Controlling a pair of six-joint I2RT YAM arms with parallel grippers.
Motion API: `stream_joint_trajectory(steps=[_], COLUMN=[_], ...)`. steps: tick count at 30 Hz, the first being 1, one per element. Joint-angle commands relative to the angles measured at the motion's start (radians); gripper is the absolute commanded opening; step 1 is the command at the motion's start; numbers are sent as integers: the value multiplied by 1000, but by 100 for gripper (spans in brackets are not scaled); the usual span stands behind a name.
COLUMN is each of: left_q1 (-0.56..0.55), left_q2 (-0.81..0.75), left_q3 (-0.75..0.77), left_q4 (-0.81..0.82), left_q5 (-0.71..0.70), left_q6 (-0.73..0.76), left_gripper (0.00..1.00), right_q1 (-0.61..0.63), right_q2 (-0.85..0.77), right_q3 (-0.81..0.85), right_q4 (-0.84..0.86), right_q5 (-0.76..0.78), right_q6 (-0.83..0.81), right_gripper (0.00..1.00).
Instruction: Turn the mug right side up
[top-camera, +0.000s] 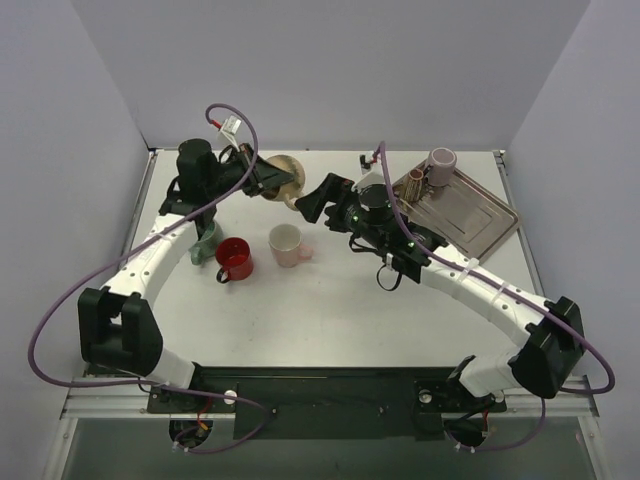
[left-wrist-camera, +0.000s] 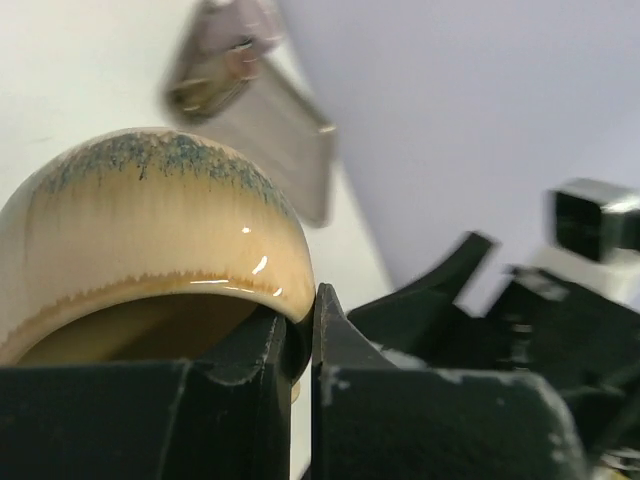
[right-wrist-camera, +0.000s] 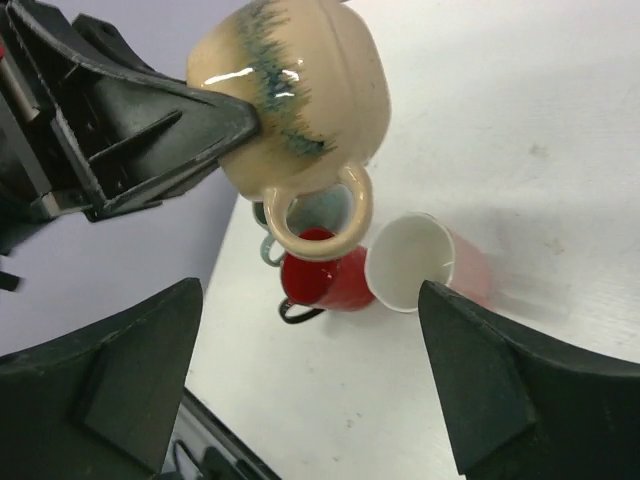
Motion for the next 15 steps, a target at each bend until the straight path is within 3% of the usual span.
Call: stream_joint_trajectory(steps=[1,4,6,8,10,15], left_q1=[30,51,57,63,88,197], left_q2=[-74,-50,-48,-49,-60,-117], left_q3=[249,418,483,496,453,247], left_q4=[-632,-967,-1162,-1320,-1413,-1452], left_q5=[-214,-313,-391,-474,-569,-752], left_q6=[655,869,1126,1274,1377,1526], left_gripper=[0,0,0,0,0,0], right_q1=[11,13,13,8,-9,-110], right_q2=[-48,-81,-102,-108,-107,-107], right_q3=[74,79,96,125,146,128], right_q4=[-162,-219,-283,-367,-449,-538], right_q5=[83,109,127,153,184,176], right_q6=[-193,-242,-289,-349,-395,-420], right_gripper=[87,89,89,91,93,95])
